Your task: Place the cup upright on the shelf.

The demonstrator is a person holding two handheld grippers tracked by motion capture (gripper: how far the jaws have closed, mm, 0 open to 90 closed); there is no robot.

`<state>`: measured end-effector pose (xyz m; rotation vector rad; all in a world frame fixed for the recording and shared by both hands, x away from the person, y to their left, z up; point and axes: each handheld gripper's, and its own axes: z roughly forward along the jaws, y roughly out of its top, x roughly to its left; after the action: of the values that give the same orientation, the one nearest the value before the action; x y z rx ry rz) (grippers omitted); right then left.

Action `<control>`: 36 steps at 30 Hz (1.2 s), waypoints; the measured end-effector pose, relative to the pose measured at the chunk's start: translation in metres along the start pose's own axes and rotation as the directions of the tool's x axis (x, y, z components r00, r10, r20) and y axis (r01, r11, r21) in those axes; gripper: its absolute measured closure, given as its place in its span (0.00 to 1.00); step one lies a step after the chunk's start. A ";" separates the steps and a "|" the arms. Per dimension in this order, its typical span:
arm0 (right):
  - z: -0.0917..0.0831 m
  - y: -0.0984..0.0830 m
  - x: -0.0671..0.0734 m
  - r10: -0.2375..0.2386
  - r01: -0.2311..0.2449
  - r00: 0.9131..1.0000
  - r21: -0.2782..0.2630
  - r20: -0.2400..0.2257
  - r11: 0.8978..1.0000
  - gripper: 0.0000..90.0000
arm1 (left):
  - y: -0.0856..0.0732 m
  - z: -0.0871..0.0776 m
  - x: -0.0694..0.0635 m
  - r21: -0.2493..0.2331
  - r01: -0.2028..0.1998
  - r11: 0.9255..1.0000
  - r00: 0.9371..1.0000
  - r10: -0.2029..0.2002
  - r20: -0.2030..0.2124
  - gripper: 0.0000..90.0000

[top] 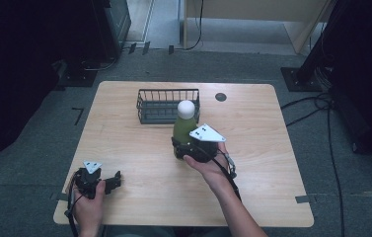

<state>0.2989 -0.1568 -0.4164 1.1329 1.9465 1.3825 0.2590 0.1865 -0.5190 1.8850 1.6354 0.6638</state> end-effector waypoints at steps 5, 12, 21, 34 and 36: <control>0.005 0.009 -0.002 -0.005 0.005 1.000 -0.004 0.005 1.000 0.23 | 0.000 0.000 0.000 -0.001 0.000 1.000 1.000 0.000 0.000 0.00; 0.010 0.024 -0.005 -0.015 0.015 1.000 -0.016 0.013 1.000 0.23 | 0.000 0.000 0.000 -0.001 0.001 1.000 1.000 -0.001 0.000 0.00; 0.019 0.048 -0.013 -0.028 0.029 0.999 -0.035 0.033 0.999 0.23 | 0.000 0.000 0.000 0.000 0.001 1.000 1.000 -0.001 -0.001 0.00; 0.037 0.084 -0.026 -0.036 0.040 0.997 -0.053 0.061 0.998 0.23 | 0.000 0.000 0.000 0.000 0.000 1.000 1.000 0.000 -0.001 0.00; 0.038 0.087 -0.027 -0.039 0.043 0.997 -0.054 0.065 0.998 0.23 | 0.000 0.000 0.000 0.000 -0.001 1.000 1.000 0.001 -0.001 0.00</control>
<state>0.3725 -0.1471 -0.3515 1.0924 1.8650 1.3538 0.2590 0.1865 -0.5190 1.8858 1.6353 0.6647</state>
